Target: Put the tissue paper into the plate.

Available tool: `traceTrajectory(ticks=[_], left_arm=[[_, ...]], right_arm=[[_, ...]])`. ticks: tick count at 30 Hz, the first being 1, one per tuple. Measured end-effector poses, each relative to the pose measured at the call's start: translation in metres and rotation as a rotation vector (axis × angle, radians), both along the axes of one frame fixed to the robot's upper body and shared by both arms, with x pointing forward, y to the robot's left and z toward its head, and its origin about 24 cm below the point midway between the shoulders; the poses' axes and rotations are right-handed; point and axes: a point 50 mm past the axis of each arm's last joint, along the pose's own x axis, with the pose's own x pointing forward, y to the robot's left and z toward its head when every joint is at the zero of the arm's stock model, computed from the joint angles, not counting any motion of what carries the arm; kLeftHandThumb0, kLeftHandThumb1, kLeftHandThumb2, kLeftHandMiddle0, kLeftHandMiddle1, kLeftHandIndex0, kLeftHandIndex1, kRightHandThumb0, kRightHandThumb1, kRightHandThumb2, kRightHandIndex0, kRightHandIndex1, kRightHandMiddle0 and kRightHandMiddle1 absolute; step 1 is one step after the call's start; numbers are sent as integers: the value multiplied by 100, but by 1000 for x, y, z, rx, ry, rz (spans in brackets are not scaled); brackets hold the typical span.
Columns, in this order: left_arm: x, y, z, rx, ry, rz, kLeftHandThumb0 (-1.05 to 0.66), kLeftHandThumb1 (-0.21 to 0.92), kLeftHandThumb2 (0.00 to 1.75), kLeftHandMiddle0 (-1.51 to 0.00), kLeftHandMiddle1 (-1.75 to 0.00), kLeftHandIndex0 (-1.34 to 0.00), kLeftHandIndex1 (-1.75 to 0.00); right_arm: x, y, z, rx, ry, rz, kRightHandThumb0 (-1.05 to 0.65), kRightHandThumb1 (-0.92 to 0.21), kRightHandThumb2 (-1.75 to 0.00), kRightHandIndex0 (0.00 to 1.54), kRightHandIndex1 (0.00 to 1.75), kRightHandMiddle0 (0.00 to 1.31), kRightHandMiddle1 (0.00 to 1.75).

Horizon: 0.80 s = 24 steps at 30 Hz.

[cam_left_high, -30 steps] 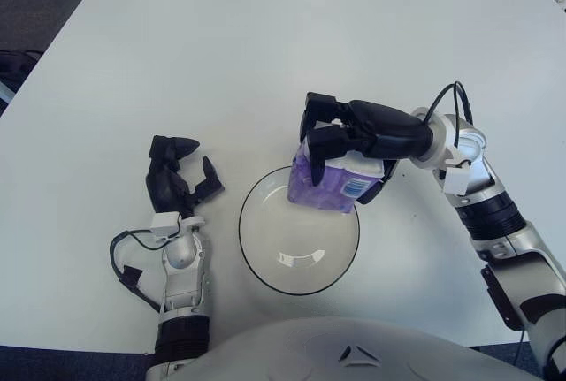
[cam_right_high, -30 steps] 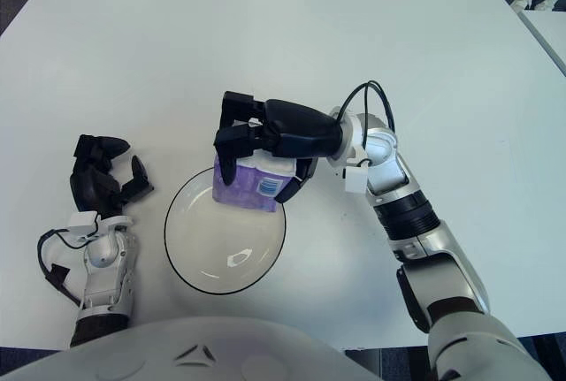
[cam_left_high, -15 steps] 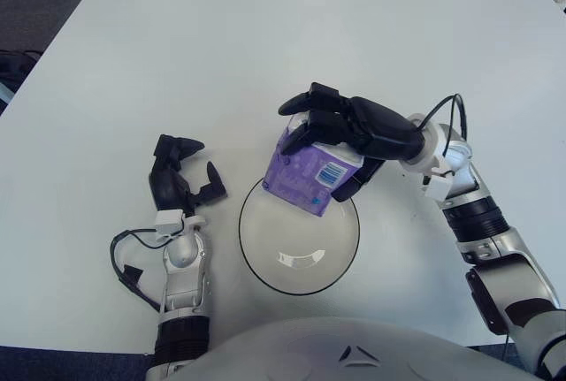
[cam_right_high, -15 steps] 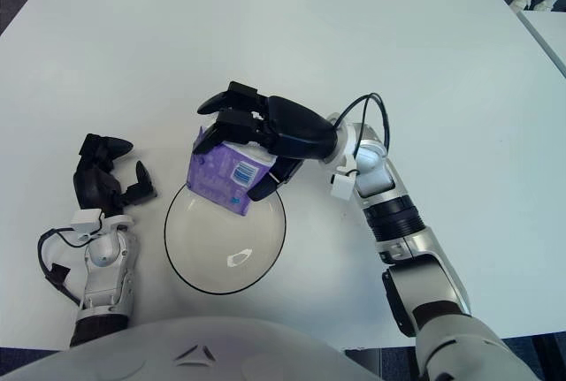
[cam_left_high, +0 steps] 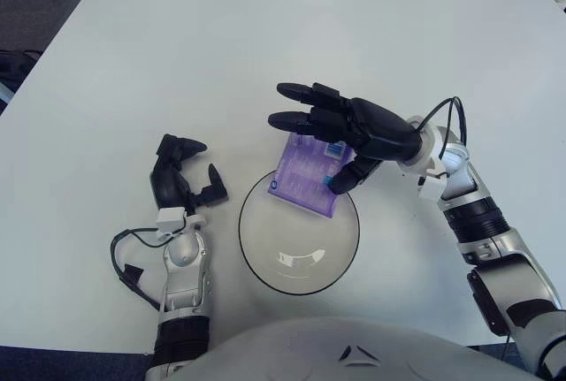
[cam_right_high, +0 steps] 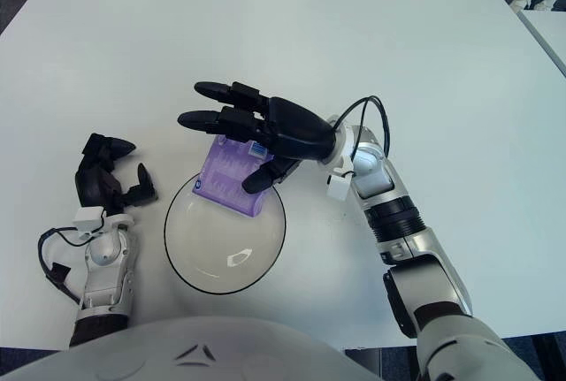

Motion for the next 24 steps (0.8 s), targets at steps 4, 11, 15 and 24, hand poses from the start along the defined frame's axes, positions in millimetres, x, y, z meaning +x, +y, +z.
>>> traceTrajectory(ticks=[4, 11, 15, 24], left_arm=[[0, 0, 0, 4, 4, 6, -1, -7, 175, -91, -175, -69, -169], [0, 0, 0, 5, 6, 6, -1, -7, 175, -90, -175, -69, -169], [0, 0, 0, 2, 5, 6, -1, -7, 175, -90, -175, -69, -169], [0, -1, 0, 14, 4, 11, -1, -7, 174, -90, -175, -69, -169]], right_arm=[[0, 0, 1, 10, -13, 8, -105, -92, -72, 0, 0, 0, 0], [-2, 0, 0, -14, -13, 27, -105, -92, -75, 0, 0, 0, 0], [-1, -1, -1, -50, 8, 29, -105, -92, -78, 0, 0, 0, 0], [2, -5, 2, -79, 52, 3, -105, -92, -81, 0, 0, 0, 0]])
